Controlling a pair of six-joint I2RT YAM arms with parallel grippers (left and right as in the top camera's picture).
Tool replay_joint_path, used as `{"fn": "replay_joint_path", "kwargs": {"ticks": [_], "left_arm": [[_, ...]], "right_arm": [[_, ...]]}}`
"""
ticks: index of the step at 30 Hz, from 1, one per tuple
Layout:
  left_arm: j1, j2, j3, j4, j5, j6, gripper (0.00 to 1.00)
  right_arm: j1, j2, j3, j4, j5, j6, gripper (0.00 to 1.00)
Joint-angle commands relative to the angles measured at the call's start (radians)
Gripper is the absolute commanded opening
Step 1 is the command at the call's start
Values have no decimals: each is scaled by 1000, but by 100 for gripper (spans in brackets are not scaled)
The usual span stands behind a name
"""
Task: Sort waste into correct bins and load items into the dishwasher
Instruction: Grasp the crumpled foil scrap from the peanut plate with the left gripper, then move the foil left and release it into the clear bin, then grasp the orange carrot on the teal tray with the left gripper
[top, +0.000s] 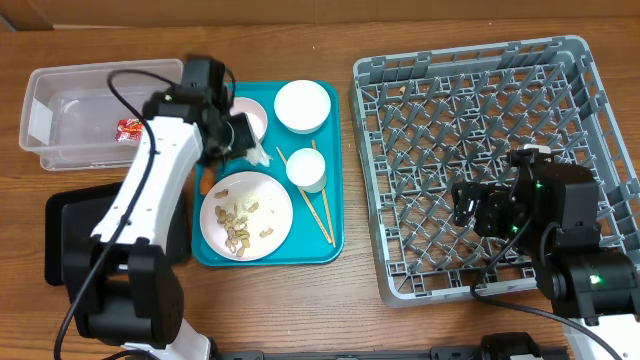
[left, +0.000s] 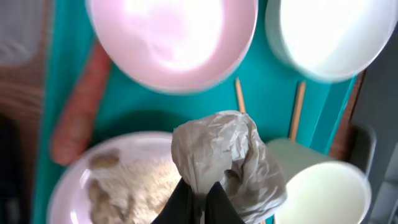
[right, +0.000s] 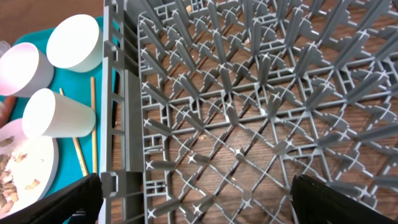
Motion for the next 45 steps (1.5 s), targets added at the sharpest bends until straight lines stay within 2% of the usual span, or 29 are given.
{"fn": "replay_joint_path", "kwargs": {"ticks": [1, 5, 10, 12, 15, 19, 22, 23, 27, 31, 34, 38, 45], "left_arm": [[50, 2, 128, -22, -161, 30, 4], [149, 4, 162, 49, -262, 29, 4], [259, 17, 161, 125, -271, 26, 7], [293, 28, 161, 145, -270, 26, 34], [300, 31, 161, 148, -271, 27, 52], [296, 30, 162, 121, -235, 34, 52], [280, 29, 162, -3, -66, 34, 49], [270, 29, 162, -53, -53, 34, 49], [200, 29, 161, -219, -66, 73, 50], [132, 29, 155, -271, -81, 138, 51], [85, 30, 121, -259, -165, 138, 52], [69, 30, 70, -218, -170, 138, 53], [69, 31, -69, -13, -193, 166, 53]], "right_arm": [[-6, -6, 27, 5, 9, 0, 100], [-6, -6, 27, 5, 9, 0, 100], [-6, -6, 27, 5, 9, 0, 100], [-6, -6, 27, 5, 9, 0, 100], [-6, -6, 27, 5, 9, 0, 100], [-6, -6, 27, 5, 9, 0, 100], [-6, -5, 27, 4, 9, 0, 100], [-6, -3, 27, 4, 9, 0, 100], [-6, 18, 27, -3, 9, 0, 100], [-6, 40, 27, -4, 9, 0, 100], [-6, 54, 27, -9, 9, 0, 100], [-6, 55, 27, -11, 9, 0, 100], [-6, 55, 27, -14, 9, 0, 100]]}}
